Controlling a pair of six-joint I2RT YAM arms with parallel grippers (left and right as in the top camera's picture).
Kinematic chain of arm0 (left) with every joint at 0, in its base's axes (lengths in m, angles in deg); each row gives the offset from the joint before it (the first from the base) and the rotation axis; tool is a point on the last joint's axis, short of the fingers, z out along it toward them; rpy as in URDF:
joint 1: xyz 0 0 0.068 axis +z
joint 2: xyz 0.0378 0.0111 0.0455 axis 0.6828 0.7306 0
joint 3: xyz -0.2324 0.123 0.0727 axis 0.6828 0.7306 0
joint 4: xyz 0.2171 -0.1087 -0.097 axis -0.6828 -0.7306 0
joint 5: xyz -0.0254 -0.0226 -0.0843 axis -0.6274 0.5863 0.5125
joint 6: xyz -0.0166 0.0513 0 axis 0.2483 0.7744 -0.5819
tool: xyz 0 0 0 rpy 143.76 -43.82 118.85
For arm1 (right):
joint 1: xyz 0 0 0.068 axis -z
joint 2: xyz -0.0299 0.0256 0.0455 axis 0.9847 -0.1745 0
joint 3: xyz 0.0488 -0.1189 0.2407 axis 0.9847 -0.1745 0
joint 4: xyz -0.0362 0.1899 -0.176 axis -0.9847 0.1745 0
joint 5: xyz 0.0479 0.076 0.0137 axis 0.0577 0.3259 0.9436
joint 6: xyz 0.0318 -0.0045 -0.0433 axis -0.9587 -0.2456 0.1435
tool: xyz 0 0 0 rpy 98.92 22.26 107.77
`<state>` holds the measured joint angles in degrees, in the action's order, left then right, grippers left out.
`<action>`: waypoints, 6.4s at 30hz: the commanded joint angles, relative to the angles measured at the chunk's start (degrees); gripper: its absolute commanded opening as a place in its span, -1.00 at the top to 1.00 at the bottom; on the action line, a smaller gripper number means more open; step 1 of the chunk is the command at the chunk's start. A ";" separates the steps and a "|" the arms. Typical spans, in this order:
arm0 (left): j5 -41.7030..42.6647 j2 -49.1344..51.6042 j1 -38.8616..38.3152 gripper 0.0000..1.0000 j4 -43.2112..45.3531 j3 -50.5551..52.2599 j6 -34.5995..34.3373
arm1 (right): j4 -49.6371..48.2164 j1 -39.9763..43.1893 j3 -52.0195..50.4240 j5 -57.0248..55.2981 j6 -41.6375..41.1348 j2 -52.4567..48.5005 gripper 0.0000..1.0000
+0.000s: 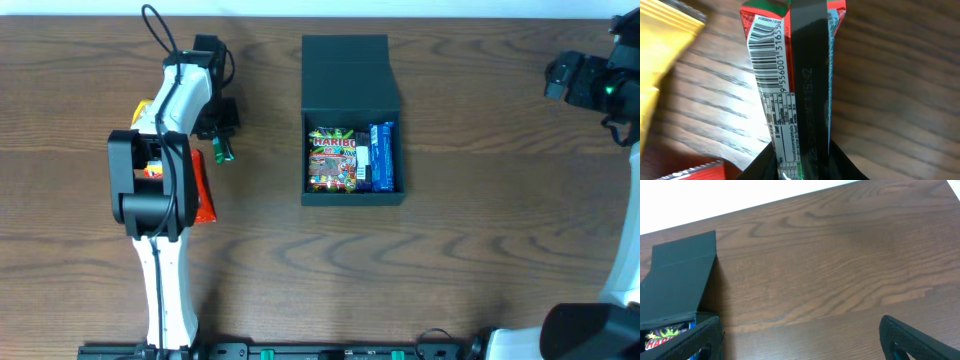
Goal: Pack container
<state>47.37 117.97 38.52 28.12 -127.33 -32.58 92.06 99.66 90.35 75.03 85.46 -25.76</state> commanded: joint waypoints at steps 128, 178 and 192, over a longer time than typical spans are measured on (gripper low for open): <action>-16.11 -11.89 7.69 -0.91 10.40 16.26 15.06 | 1.73 0.46 -0.37 0.28 -1.73 -0.04 -0.98; 7.10 -9.55 -18.71 0.88 -4.35 -15.96 -11.72 | 0.90 0.48 -0.37 1.73 -4.20 -0.04 -0.98; -2.67 -9.55 -31.82 0.88 -9.25 -15.78 -33.55 | 0.20 0.48 -0.37 1.55 -2.89 -0.04 -0.99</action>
<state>51.55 109.68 8.01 20.40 -142.48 -59.47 92.39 99.66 90.33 76.34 82.25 -25.76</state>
